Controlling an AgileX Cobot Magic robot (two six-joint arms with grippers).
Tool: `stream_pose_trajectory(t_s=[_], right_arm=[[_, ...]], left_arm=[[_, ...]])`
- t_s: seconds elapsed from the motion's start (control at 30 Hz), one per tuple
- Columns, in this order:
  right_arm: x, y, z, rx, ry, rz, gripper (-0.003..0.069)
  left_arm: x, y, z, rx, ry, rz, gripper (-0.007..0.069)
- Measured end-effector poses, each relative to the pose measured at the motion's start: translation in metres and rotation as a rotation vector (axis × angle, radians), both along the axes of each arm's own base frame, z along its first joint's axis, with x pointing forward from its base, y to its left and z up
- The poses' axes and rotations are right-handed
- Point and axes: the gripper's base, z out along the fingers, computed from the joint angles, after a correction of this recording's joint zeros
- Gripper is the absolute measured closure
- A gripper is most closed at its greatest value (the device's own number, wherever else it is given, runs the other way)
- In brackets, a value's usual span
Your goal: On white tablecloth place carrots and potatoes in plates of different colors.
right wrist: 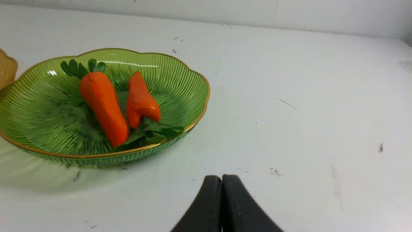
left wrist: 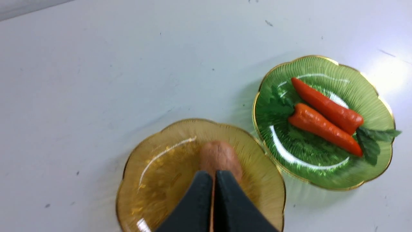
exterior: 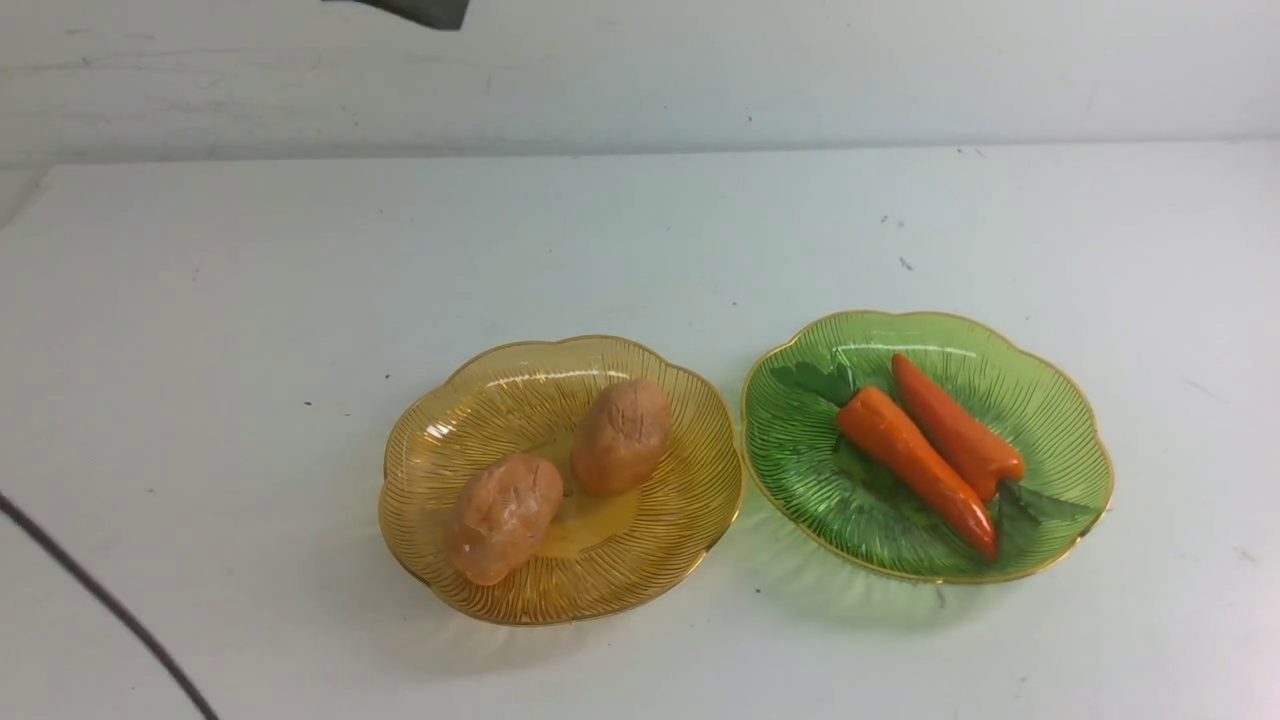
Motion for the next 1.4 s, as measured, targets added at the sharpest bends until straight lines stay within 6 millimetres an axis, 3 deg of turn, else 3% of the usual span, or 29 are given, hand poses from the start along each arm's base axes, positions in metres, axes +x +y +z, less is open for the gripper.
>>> stream_pose_trajectory(t_s=[0.1,0.23,0.3,0.47,0.57,0.83,1.2,1.4], right_arm=[[0.0,0.0,0.0,0.0,-0.001,0.0,0.0674],[0.0,0.0,0.0,0.001,-0.001,0.0,0.0674],[0.0,0.0,0.0,0.001,-0.001,0.0,0.0674],[0.0,0.0,0.0,0.0,-0.002,0.0,0.0674],[0.0,0.0,0.0,0.0,-0.002,0.0,0.0674],[0.0,0.0,0.0,0.001,-0.003,0.0,0.0674],[0.0,0.0,0.0,0.024,-0.003,-0.005,0.0674],[0.0,0.0,0.0,0.024,-0.003,-0.005,0.0674]], left_arm=[[-0.038,0.013,-0.009,0.042,0.001,0.02,0.0628],[-0.089,0.027,-0.039,0.069,0.041,0.029,0.0628],[-0.116,0.033,-0.066,0.061,0.057,0.041,0.0628],[-0.175,0.047,-0.138,-0.065,-0.181,0.107,0.0628],[-0.201,0.055,-0.164,-0.156,-0.416,0.14,0.0628],[-0.221,0.062,-0.193,-0.256,-0.647,0.177,0.0628],[-0.217,0.062,-0.211,-0.207,-0.643,0.175,0.0628],[-0.208,0.063,-0.243,-0.12,-0.6,0.177,0.0628]])
